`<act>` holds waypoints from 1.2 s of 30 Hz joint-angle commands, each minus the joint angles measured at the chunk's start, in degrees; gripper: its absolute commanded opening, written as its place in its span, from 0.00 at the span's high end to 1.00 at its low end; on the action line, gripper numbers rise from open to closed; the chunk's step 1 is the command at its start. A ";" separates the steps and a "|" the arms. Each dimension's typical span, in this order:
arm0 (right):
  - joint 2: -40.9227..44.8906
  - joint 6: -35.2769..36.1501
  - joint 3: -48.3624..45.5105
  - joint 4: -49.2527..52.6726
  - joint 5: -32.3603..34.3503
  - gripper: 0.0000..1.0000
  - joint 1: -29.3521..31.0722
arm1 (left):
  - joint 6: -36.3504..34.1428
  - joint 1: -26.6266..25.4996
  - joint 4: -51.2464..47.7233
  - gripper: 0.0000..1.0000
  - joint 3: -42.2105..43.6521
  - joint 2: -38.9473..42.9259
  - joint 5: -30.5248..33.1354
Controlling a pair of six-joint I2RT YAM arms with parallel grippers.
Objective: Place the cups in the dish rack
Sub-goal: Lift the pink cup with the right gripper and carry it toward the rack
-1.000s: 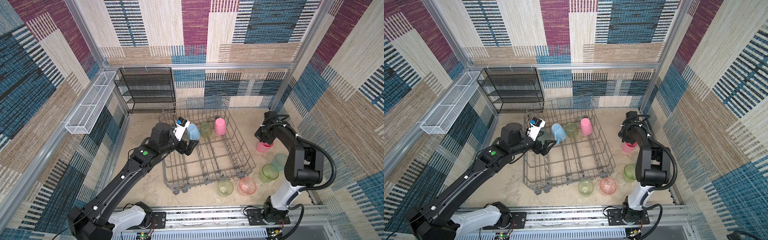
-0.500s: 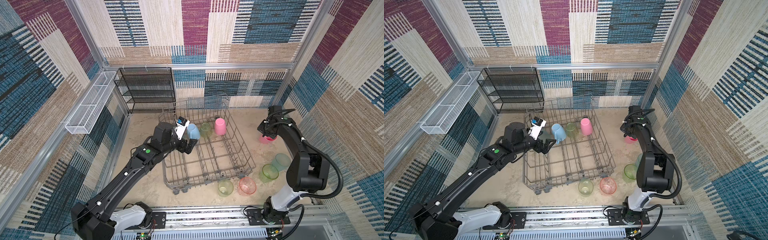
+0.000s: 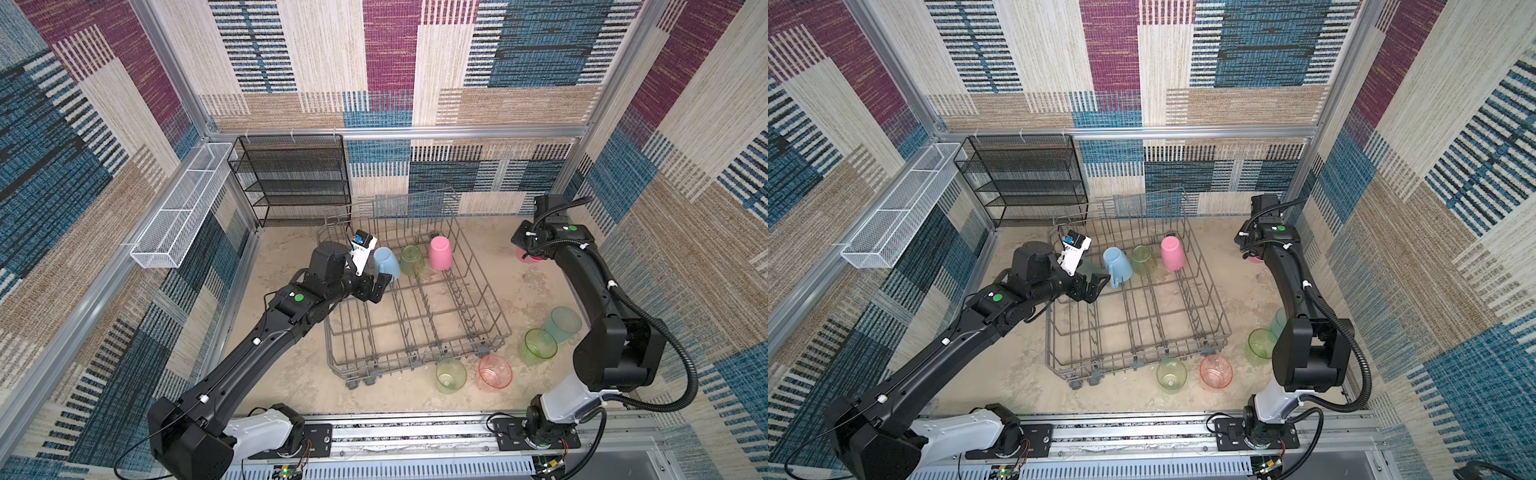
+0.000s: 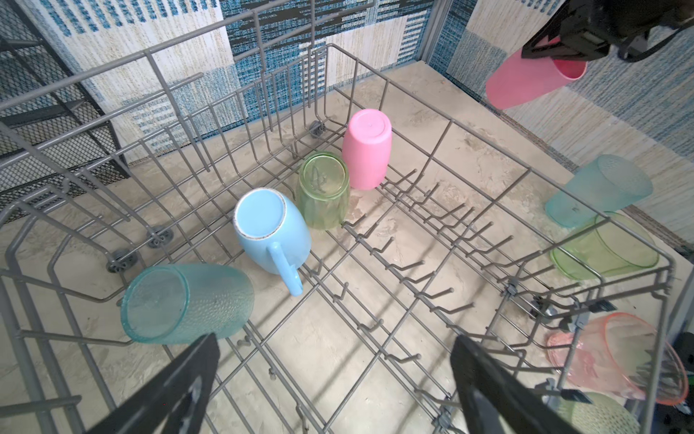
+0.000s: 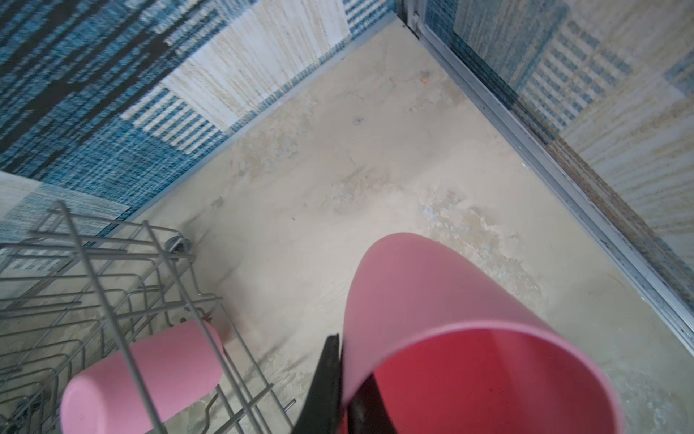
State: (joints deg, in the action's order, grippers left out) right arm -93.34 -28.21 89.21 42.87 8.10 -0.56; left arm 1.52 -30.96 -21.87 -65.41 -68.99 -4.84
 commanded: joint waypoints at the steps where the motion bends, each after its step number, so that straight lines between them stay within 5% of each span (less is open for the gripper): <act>1: 0.25 0.87 1.77 -1.69 1.76 0.94 1.89 | 0.47 0.50 -0.19 0.00 -0.28 -0.35 1.29; 15: 5.04 3.11 6.66 -6.54 -0.64 0.93 7.38 | 6.30 4.07 1.39 0.00 -0.72 -2.33 0.69; 36: 16.05 7.88 -15.29 -44.30 -17.31 0.93 20.55 | 25.70 7.53 -3.66 0.00 -8.88 -3.98 2.06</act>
State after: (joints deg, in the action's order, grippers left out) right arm -78.56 -20.93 76.01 10.11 -4.51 19.31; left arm 21.15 -23.59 -23.29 -72.62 -72.90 -3.18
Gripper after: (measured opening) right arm 0.076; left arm 0.995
